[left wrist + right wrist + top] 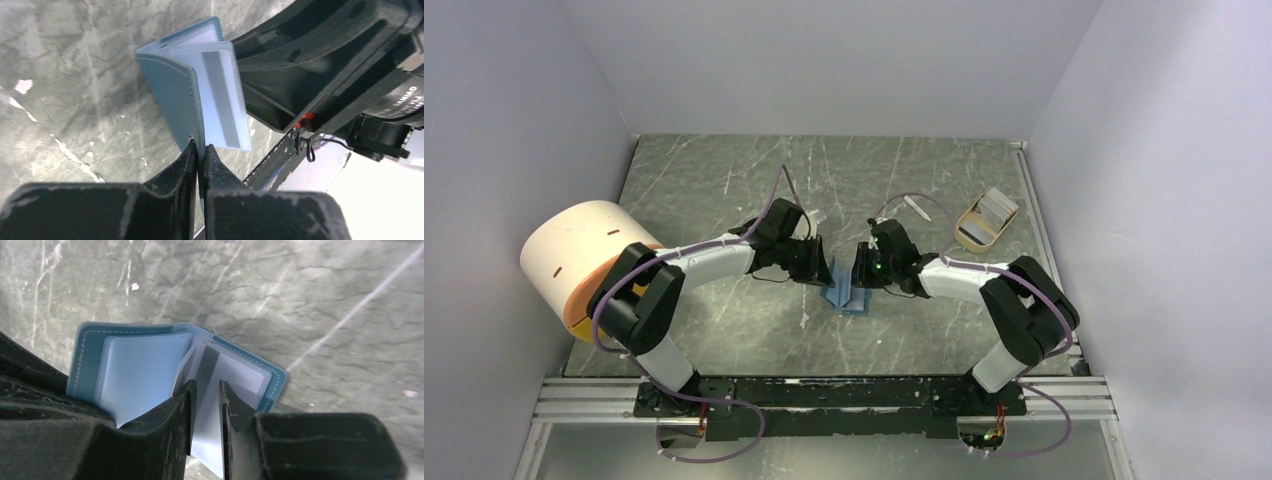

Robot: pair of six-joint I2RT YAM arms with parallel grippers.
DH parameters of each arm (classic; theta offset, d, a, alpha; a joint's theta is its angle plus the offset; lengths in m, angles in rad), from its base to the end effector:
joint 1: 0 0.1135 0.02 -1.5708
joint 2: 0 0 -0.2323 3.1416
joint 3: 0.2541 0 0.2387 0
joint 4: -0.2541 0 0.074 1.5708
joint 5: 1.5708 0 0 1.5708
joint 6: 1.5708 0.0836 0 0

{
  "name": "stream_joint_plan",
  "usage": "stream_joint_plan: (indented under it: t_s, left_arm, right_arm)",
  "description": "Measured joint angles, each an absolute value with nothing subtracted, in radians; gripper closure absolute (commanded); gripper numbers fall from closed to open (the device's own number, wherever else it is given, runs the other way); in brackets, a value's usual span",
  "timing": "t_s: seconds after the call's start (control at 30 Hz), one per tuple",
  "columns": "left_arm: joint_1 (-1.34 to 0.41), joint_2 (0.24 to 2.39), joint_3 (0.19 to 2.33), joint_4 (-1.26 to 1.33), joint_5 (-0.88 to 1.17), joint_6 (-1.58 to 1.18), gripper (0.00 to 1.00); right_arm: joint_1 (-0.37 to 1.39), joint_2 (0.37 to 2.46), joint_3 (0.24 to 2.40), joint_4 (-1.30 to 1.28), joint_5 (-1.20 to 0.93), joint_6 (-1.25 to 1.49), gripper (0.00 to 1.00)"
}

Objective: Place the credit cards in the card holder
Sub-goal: Insert the credit card into the card holder, then pick up the credit card from the storage box.

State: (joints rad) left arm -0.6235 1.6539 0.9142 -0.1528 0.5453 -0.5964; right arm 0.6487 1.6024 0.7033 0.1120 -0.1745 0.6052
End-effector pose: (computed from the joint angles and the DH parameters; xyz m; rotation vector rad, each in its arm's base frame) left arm 0.2521 -0.2347 0.1203 0.2982 2.6544 -1.1464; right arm 0.2530 0.2100 0.0914 -0.1443 2.4902 0.7809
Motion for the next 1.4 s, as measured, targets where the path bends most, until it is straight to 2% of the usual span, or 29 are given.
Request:
stream_joint_plan:
  t_s: [0.27,0.43,0.67,0.87,1.03,1.4]
  left_arm:
    - [-0.624,1.654,0.925,-0.197,0.496,-0.583,0.90]
    - [-0.618,1.654,0.902,-0.181,0.530,-0.587,0.88]
    - [-0.565,1.639,0.853,-0.177,0.597,-0.590,0.81]
    - [-0.533,1.620,0.852,-0.200,0.612,-0.580,0.77]
    - [-0.527,1.629,0.852,-0.233,0.616,-0.578,0.74]
    - [-0.510,1.636,0.844,-0.243,0.675,-0.565,0.71]
  right_arm:
    - [0.511,1.452,0.760,-0.089,-0.078,0.480,0.52]
    - [0.421,1.373,0.876,-0.162,0.016,0.349,0.44]
    - [0.343,1.478,1.076,-0.231,0.216,0.169,0.39]
    - [0.288,1.618,1.122,-0.260,0.428,-0.041,0.38]
    - [0.186,1.711,1.191,-0.281,0.472,-0.186,0.38]
    - [0.096,1.787,1.190,-0.255,0.479,-0.509,0.38]
